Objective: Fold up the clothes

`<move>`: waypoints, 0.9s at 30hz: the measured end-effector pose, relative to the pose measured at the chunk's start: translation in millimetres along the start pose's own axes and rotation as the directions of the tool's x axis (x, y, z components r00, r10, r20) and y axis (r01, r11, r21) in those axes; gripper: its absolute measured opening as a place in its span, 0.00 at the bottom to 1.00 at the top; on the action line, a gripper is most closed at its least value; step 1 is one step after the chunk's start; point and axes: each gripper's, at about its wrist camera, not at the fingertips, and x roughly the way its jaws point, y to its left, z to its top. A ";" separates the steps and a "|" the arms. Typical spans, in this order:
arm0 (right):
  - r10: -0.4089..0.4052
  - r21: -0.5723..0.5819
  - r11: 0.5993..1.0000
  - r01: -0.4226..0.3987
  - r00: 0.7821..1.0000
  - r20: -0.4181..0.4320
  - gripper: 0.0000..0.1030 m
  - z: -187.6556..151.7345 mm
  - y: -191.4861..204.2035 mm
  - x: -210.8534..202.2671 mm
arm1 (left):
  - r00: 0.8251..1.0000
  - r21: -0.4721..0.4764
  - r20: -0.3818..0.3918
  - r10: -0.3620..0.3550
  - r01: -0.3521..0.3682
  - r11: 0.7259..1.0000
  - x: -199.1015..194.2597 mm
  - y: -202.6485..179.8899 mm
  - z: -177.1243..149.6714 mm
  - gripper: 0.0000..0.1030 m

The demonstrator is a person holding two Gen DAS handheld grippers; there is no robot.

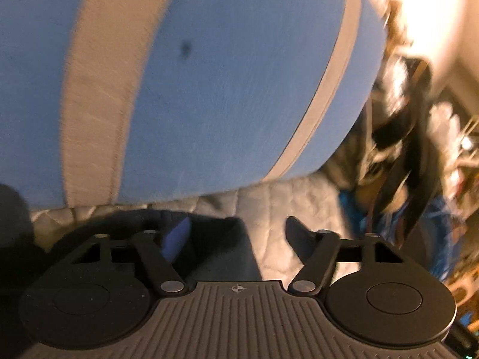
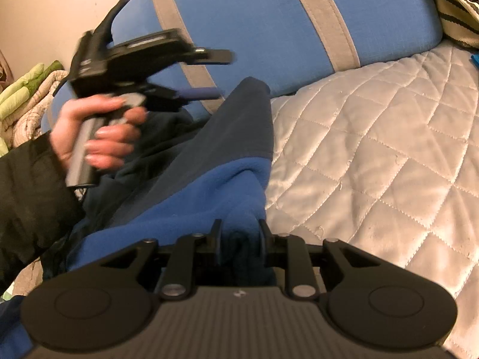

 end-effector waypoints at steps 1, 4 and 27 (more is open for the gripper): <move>0.002 0.002 1.000 -0.002 1.000 0.000 0.23 0.0 -0.3 0.1 | 0.999 0.022 -0.038 0.023 -0.022 1.000 6.7 -3.7 1.5 0.32; 0.008 0.001 1.000 -0.008 1.000 -0.002 0.23 0.3 -1.3 0.5 | 0.991 0.086 -0.108 0.085 -0.075 0.993 15.2 -15.8 4.7 0.14; 0.037 -0.027 0.999 -0.035 0.997 0.060 0.14 -17.2 2.3 -30.7 | 0.942 -0.004 0.112 0.316 -0.318 0.948 21.2 -2.8 -7.3 0.08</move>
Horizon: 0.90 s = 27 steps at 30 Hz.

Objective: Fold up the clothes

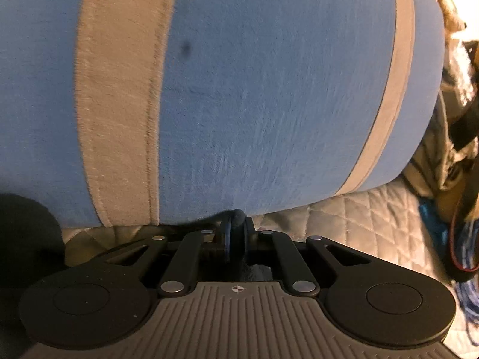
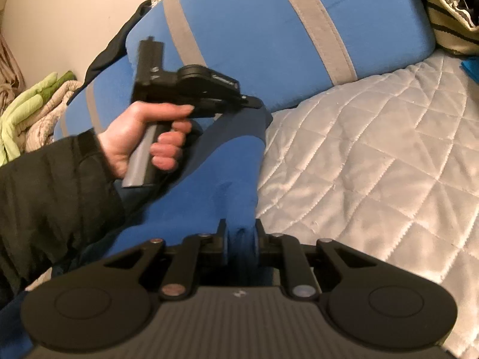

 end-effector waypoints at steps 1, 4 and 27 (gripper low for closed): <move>0.002 0.002 1.000 -0.002 1.000 -0.003 0.14 -1.3 -0.7 -2.2 | 1.000 0.016 -0.002 0.010 -0.010 1.000 1.3 -2.8 0.6 0.08; 0.002 0.013 1.000 -0.002 1.000 -0.005 0.13 -2.3 -1.7 -4.1 | 0.999 0.028 -0.013 0.046 -0.046 0.999 5.5 -5.8 1.7 0.08; -0.314 -0.211 0.924 0.320 0.947 0.061 1.00 36.1 69.4 -84.1 | 0.974 -0.108 0.125 0.187 -0.174 0.979 -226.7 65.0 -24.8 0.71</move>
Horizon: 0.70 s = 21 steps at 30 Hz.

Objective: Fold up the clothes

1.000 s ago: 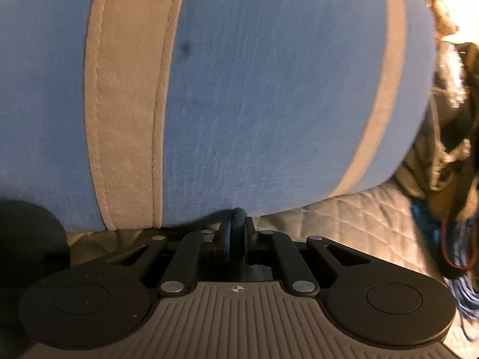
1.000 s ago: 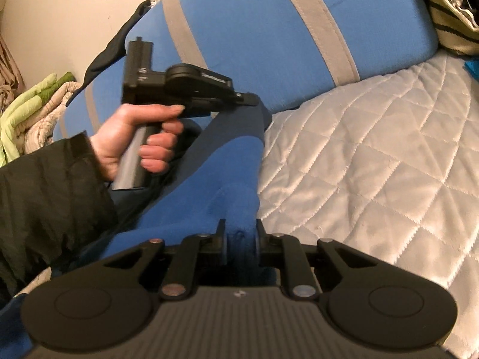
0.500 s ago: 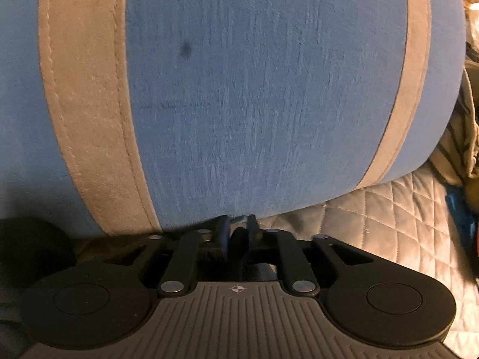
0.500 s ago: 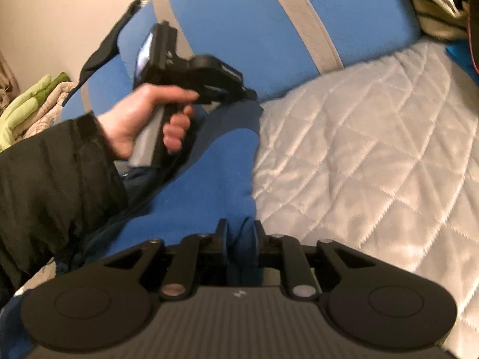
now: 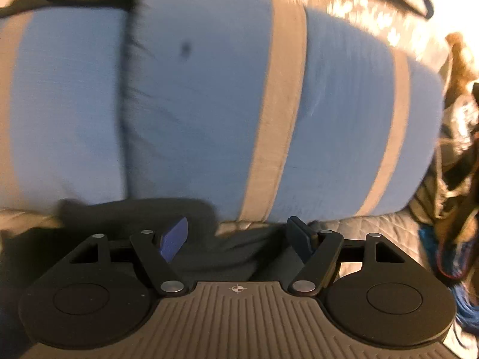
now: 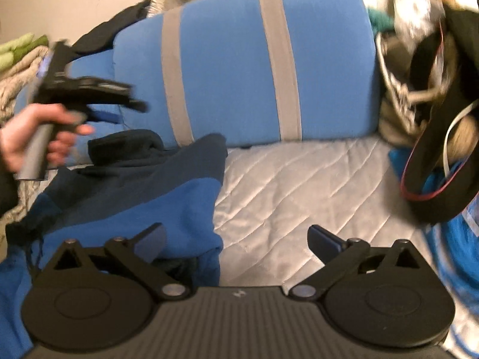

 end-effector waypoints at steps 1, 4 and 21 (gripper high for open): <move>-0.010 -0.016 1.000 0.010 1.000 0.008 1.00 3.2 4.4 -7.1 | 1.000 0.014 0.010 -0.002 0.002 1.000 -21.0 8.0 -4.1 0.71; -0.007 -0.024 1.000 0.008 0.999 0.040 1.00 13.1 13.7 -31.9 | 0.999 0.043 0.042 -0.004 0.002 0.999 -76.1 16.8 -14.9 0.73; -0.053 0.049 0.998 0.044 0.979 0.195 1.00 72.8 37.0 -127.1 | 0.964 0.081 0.258 -0.060 0.040 0.996 -239.0 20.8 -22.6 0.77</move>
